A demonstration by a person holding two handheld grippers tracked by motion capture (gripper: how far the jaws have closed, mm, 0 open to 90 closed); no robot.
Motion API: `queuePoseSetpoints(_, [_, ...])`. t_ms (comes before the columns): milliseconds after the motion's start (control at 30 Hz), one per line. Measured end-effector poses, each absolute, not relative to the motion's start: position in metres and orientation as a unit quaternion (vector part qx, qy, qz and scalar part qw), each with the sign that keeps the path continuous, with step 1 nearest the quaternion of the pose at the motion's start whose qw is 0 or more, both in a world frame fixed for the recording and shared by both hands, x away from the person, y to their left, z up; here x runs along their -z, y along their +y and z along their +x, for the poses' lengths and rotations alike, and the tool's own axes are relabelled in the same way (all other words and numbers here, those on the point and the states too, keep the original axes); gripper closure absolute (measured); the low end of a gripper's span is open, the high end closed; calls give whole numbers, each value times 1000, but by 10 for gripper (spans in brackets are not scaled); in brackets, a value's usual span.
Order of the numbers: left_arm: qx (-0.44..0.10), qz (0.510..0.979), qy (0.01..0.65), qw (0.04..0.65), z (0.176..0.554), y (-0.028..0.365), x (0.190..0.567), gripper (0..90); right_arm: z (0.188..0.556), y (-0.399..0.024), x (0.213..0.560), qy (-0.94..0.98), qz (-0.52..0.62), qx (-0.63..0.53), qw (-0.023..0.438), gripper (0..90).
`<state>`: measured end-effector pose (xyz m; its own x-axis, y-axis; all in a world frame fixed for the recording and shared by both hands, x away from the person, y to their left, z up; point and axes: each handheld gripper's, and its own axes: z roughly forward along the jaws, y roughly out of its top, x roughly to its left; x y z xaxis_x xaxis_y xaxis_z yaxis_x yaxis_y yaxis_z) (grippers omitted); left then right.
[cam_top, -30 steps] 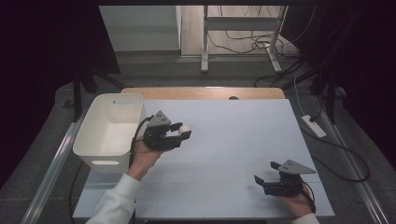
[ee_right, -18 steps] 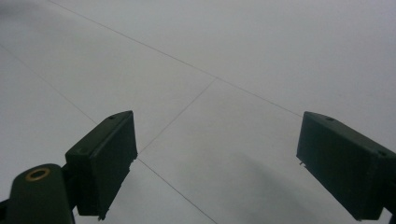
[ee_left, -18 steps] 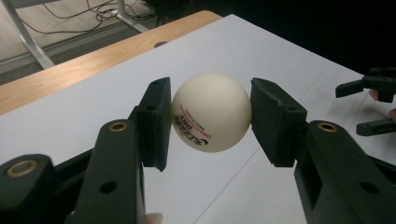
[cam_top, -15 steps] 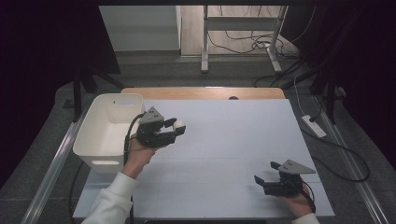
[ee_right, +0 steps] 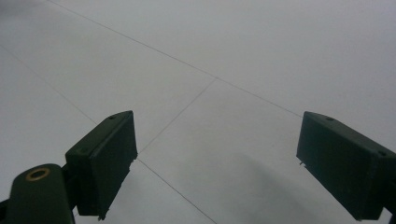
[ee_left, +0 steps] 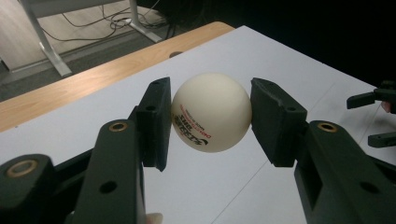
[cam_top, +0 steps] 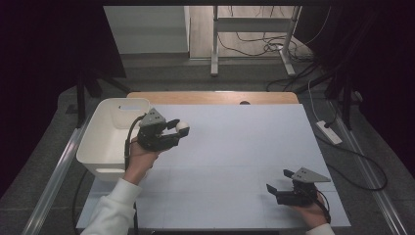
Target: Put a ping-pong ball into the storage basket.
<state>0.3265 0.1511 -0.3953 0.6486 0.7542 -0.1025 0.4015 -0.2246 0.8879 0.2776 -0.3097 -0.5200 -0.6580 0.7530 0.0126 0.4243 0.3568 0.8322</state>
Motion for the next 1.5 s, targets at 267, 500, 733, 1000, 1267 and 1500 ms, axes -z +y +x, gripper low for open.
queuePoseSetpoints(267, [-188, 754, 387, 497, 329, 159, 389, 503, 278, -309, 520, 802, 367, -432, 190, 121])
queuePoseSetpoints(500, [-190, 747, 396, 498, 333, 166, 385, 503, 278, -310, 520, 802, 367, -431, 191, 122])
queuePoseSetpoints(733, [-195, 742, 405, 497, 337, 172, 381, 503, 278, -310, 520, 801, 367, -433, 191, 122])
queuePoseSetpoints(1000, [-204, 735, 416, 495, 342, 180, 376, 503, 278, -310, 520, 801, 368, -432, 192, 122])
queuePoseSetpoints(1267, [-211, 727, 433, 489, 347, 192, 375, 503, 278, -310, 520, 800, 368, -433, 191, 122])
queuePoseSetpoints(1500, [-218, 720, 445, 487, 348, 201, 374, 503, 278, -310, 520, 801, 369, -431, 191, 122])
